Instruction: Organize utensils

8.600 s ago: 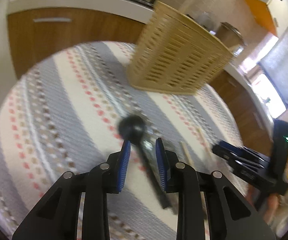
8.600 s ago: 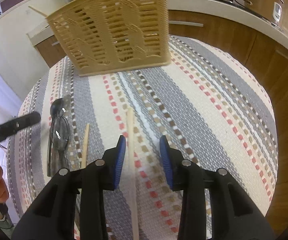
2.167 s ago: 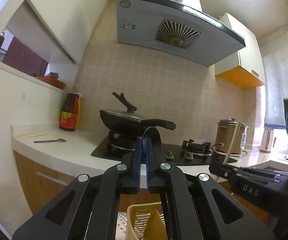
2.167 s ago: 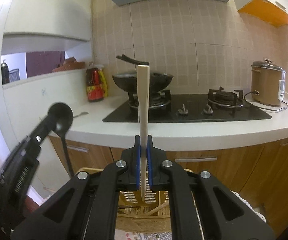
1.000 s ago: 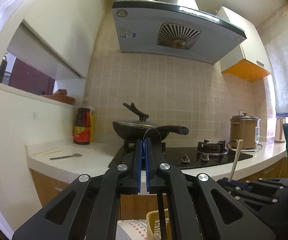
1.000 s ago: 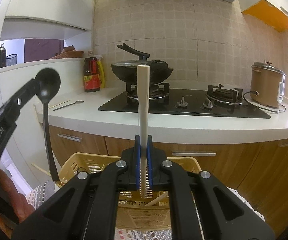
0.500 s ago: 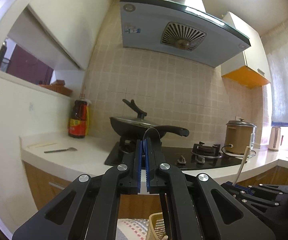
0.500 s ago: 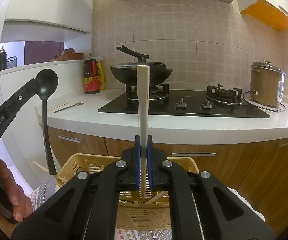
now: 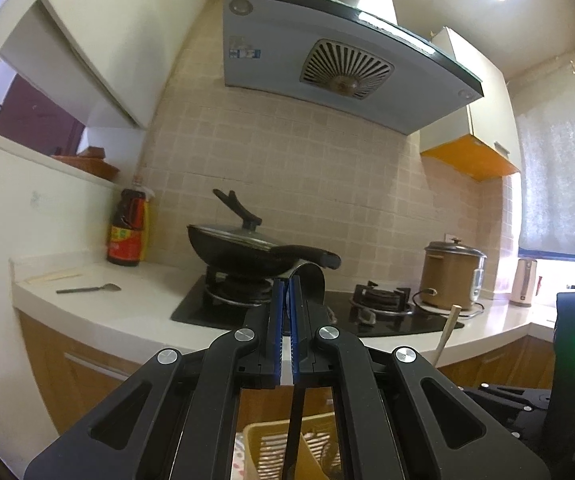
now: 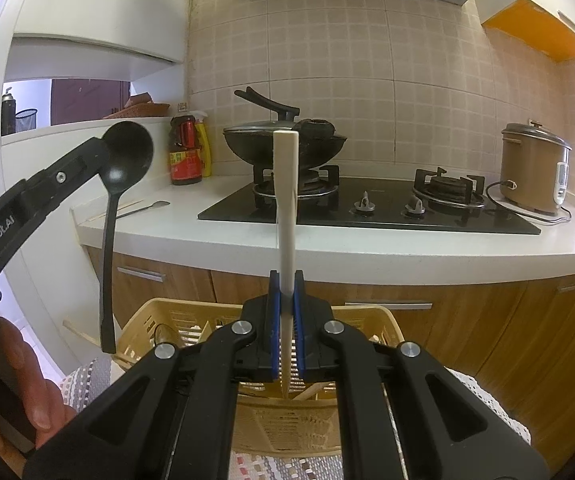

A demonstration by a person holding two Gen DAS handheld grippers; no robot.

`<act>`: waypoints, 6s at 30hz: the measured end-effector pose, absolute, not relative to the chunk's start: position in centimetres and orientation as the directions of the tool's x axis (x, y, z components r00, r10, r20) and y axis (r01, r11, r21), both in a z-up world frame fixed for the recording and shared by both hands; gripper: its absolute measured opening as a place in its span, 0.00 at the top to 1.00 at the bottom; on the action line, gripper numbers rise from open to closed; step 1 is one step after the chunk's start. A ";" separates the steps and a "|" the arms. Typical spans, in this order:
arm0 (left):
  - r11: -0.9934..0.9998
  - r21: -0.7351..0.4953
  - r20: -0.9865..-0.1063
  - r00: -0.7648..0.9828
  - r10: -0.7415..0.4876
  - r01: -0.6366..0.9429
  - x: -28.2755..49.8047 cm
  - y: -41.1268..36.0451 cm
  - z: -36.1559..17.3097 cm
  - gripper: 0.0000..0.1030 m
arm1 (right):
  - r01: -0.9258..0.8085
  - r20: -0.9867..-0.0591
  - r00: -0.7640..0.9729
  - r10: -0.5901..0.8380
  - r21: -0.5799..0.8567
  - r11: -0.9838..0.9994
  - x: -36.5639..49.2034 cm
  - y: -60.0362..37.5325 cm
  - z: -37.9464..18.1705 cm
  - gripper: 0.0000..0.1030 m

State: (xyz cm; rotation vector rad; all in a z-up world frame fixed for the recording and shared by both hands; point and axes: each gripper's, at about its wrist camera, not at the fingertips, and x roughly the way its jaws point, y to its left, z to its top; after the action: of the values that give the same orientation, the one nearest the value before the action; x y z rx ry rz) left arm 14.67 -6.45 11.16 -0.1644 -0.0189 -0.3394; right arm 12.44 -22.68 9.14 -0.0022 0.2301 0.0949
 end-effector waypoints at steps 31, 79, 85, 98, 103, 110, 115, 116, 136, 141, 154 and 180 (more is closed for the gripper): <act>0.906 -0.258 0.011 0.938 -0.345 0.336 15.9 -5.8 9.0 0.99 | -0.110 -0.253 0.962 0.101 -0.020 0.994 12.2 -22.0 7.8 0.96; 0.955 -0.235 -0.425 0.865 -0.268 0.181 7.3 5.5 -0.2 0.28 | -0.098 -0.393 0.911 0.125 0.089 0.991 2.7 -24.3 4.6 0.43; 0.936 -0.238 -0.538 0.767 -0.350 0.261 6.6 4.4 -2.2 0.32 | -0.150 -0.461 0.872 0.164 0.065 0.986 2.2 -22.1 4.6 0.58; 0.817 -0.484 -0.703 0.417 -0.576 0.313 9.3 1.8 -6.2 0.71 | -0.267 -0.765 0.562 0.315 0.193 0.944 4.1 -18.2 -4.2 0.80; 0.823 -0.487 -0.705 0.425 -0.568 0.292 8.9 2.7 -6.2 0.71 | -0.308 -0.778 0.600 0.186 -0.010 0.951 2.5 -14.7 -4.7 0.80; 0.820 -0.452 -0.723 0.394 -0.567 0.351 8.2 1.0 -5.9 0.71 | -0.288 -0.816 0.552 0.171 0.006 0.958 2.5 -15.5 -6.0 0.80; 0.822 -0.399 -0.759 0.357 -0.545 0.407 7.3 -1.4 -6.2 0.71 | -0.276 -0.826 0.535 0.176 0.026 0.961 2.7 -16.4 -6.0 0.88; 0.824 -0.388 -0.764 0.356 -0.538 0.413 7.2 -1.6 -6.2 0.71 | -0.266 -0.828 0.528 0.187 0.048 0.963 2.8 -16.9 -6.1 0.88; 0.843 -0.250 -0.826 0.349 -0.442 0.476 6.6 -3.3 -6.1 0.98 | -0.129 -0.817 0.538 0.206 0.162 0.978 3.0 -23.1 -5.4 0.91; 0.831 -0.304 -0.828 0.301 -0.472 0.466 6.0 -1.6 -6.3 0.99 | -0.124 -0.811 0.558 0.176 0.129 0.984 3.0 -22.5 -5.5 0.91; 0.844 -0.226 -0.866 0.296 -0.403 0.487 9.9 -5.5 -5.4 0.76 | -0.067 -0.807 0.561 0.183 0.176 0.982 1.7 -25.5 -5.6 0.91; 0.867 -0.144 -0.900 0.302 -0.316 0.477 11.0 -14.2 -6.5 0.54 | 0.053 -0.829 0.544 0.131 0.190 0.980 1.4 -30.0 -5.8 0.88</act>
State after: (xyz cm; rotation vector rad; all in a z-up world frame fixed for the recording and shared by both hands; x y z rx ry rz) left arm 11.02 -14.24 -6.54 0.1608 1.1502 -0.5285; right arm 1.40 -30.05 -5.78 0.2017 0.9967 0.0469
